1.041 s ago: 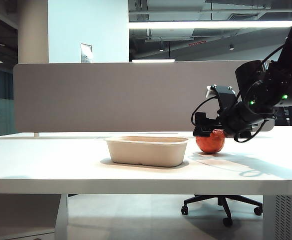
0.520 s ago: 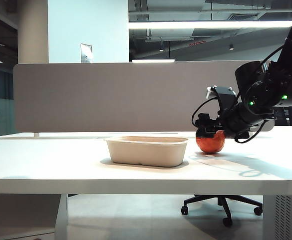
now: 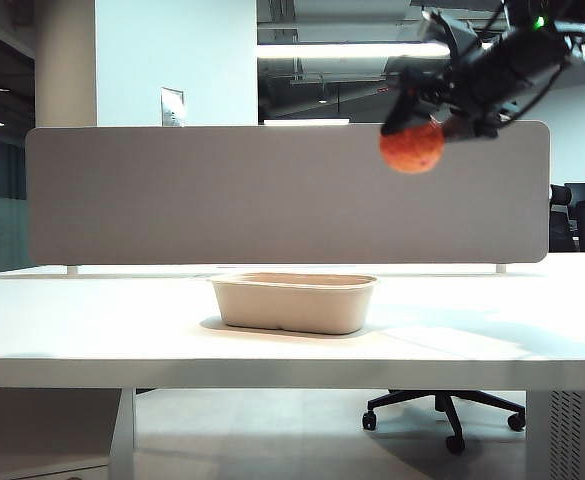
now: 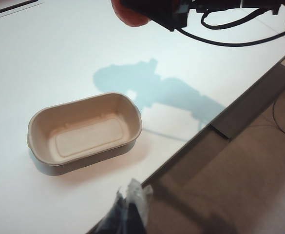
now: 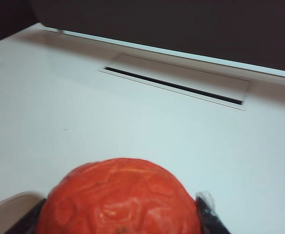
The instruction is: Pick up the orange and place it into the paper lunchbox.
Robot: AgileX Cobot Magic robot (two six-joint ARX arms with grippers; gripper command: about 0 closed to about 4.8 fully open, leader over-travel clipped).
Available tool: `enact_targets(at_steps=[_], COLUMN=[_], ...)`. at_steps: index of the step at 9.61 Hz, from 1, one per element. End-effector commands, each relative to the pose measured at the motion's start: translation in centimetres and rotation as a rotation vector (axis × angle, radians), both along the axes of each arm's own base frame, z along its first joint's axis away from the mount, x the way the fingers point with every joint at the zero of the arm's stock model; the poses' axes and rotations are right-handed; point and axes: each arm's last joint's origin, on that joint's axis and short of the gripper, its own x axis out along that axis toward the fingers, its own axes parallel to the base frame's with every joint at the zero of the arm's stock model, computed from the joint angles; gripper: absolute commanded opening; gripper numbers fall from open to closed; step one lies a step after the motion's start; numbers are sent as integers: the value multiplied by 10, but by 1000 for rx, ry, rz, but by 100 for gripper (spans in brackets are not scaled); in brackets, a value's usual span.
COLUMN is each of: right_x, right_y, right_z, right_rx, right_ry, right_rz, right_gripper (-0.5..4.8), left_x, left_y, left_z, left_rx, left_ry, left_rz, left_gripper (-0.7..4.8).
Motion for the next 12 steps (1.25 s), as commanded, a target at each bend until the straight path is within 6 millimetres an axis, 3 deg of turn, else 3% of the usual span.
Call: enact_targets(at_steps=[1,2,3,6,7,8,9,12], right_x=[-18,-32,-34,-25,-16,-14,-7,-5], right_y=[33,70,91,95,100,100,104,105], right_z=[6,1,-14,-39,-69,-72,-89,-95], right_rx=[8,-59,-103,-141,-197,-197,-197,-200], right_ry=[49,35,55,119,156,155,158,167], right_rz=[161,267,278,287,307,307,308,308], right_gripper=[262,262,262,262,262,262,262,262], left_x=[-3,-6,-12,-19,-20,-20,-20,-20], left_y=[2,3,7,12,12,12,12,12], left_z=[3,1,5,8,8,8,8,8], left_rx=[5,29,22,27,25,25,25,25], left_ry=[-2,9,-2,6,3,3,3,2], left_rz=[0,-10,-9,-8,-9,-9,-9,-9], left_gripper=[-6,-6,-6,-6,-6,-6,-6,-6])
